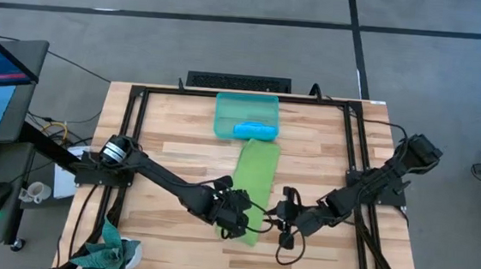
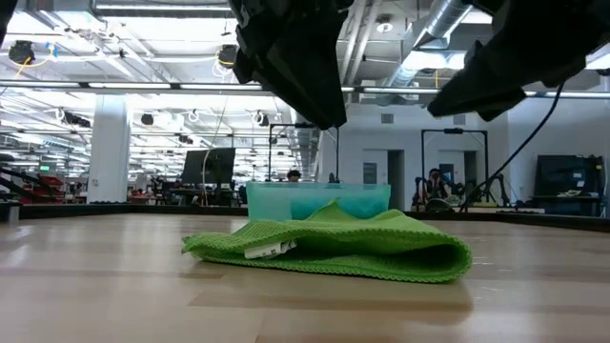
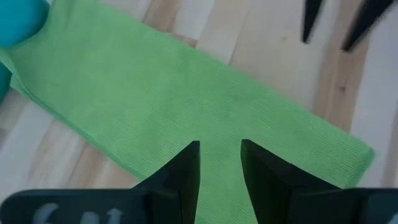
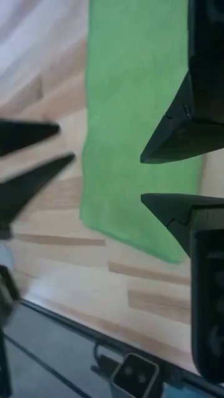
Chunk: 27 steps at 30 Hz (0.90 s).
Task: Roll microfiber towels into tight, uniform cylinder then place into a basket
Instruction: Fold the green microfiber cloth
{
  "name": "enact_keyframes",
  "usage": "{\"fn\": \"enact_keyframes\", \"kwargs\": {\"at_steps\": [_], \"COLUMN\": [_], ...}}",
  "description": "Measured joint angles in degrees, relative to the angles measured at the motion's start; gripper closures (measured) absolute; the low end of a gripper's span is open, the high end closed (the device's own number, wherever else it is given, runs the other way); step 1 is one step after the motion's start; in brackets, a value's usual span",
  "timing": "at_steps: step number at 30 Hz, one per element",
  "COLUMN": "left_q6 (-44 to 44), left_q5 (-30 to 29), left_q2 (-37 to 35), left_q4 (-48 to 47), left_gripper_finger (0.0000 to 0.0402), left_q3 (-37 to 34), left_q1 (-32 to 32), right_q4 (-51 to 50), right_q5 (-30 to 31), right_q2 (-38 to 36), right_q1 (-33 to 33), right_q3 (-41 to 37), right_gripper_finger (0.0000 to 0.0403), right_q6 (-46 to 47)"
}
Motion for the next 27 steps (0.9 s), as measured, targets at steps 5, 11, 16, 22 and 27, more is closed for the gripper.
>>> {"fn": "enact_keyframes", "kwargs": {"at_steps": [5, 11, 16, 22, 27], "left_q6": [-0.24, -0.35, -0.47, -0.51, -0.53], "left_q5": [-0.01, 0.0, 0.01, -0.01, -1.21], "left_q2": [0.13, 0.13, 0.13, 0.13, 0.13], "left_q4": [-0.61, -0.74, -0.76, -0.77, -0.75], "left_gripper_finger": [0.0292, 0.0292, 0.0292, 0.0292, 0.0292], "left_q3": [-0.45, -0.45, -0.45, -0.45, -0.45], "left_q1": [1.01, 1.21, 1.21, 1.21, 1.21], "right_q4": [-0.09, -0.05, -0.04, -0.02, -0.02], "right_q5": [-1.31, -1.33, -1.33, -1.32, -1.31], "right_q2": [0.91, 0.91, 0.91, 0.91, 0.91], "right_q1": [-0.42, -0.43, -0.4, -0.4, -0.4], "right_q3": [0.0, 0.0, 0.0, 0.0, 0.0], "right_gripper_finger": [0.0291, 0.0291, 0.0291, 0.0291, 0.0291], "right_q6": [0.0, -0.02, -0.02, -0.02, -0.02]}}
